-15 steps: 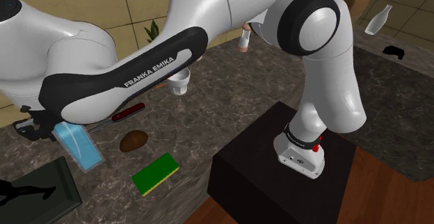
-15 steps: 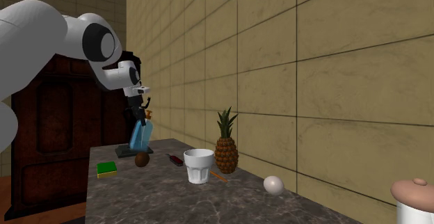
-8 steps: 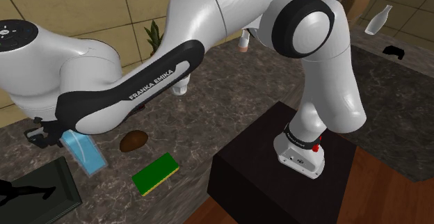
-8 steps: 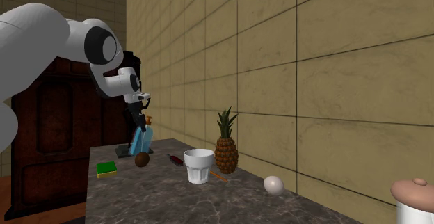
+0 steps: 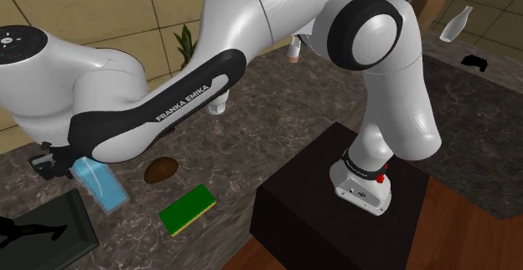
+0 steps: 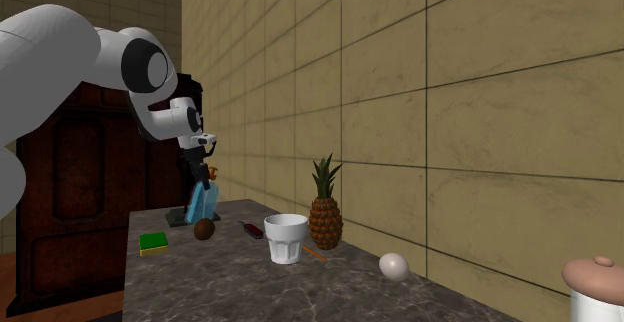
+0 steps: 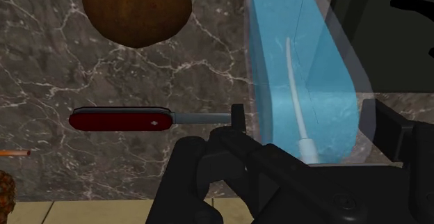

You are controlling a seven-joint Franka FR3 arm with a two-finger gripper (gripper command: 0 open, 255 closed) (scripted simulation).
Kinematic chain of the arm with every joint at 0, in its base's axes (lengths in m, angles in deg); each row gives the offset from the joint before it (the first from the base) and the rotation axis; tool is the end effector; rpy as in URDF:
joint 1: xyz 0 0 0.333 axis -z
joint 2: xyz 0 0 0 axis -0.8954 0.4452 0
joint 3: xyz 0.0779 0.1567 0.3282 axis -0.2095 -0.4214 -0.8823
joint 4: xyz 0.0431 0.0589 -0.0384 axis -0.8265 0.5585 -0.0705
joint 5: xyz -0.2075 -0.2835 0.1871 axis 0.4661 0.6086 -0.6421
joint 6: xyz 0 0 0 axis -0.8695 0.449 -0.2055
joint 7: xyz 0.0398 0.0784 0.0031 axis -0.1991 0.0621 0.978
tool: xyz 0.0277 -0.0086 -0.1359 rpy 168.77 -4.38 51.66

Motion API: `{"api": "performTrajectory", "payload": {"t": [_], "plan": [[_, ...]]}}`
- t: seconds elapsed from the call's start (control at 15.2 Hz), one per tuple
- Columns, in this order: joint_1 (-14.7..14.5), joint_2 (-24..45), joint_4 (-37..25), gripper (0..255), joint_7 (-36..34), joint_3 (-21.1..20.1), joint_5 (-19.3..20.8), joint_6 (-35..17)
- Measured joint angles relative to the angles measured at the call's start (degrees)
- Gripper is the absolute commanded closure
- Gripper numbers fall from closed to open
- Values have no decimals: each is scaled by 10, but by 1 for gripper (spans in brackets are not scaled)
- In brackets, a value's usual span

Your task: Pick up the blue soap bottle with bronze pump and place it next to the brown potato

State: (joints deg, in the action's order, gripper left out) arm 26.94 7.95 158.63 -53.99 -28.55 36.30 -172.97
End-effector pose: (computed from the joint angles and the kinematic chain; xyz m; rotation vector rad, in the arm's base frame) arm 0.4996 0.6007 0.3811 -3.0340 0.0138 -0.4112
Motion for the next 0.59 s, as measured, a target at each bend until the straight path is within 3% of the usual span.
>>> {"api": "performTrajectory", "payload": {"t": [0.33, 0.59], "plan": [[0, 0, 1, 0, 0, 0, 0, 0], [1, -33, -2, 0, 6, -10, -13, 35]]}}
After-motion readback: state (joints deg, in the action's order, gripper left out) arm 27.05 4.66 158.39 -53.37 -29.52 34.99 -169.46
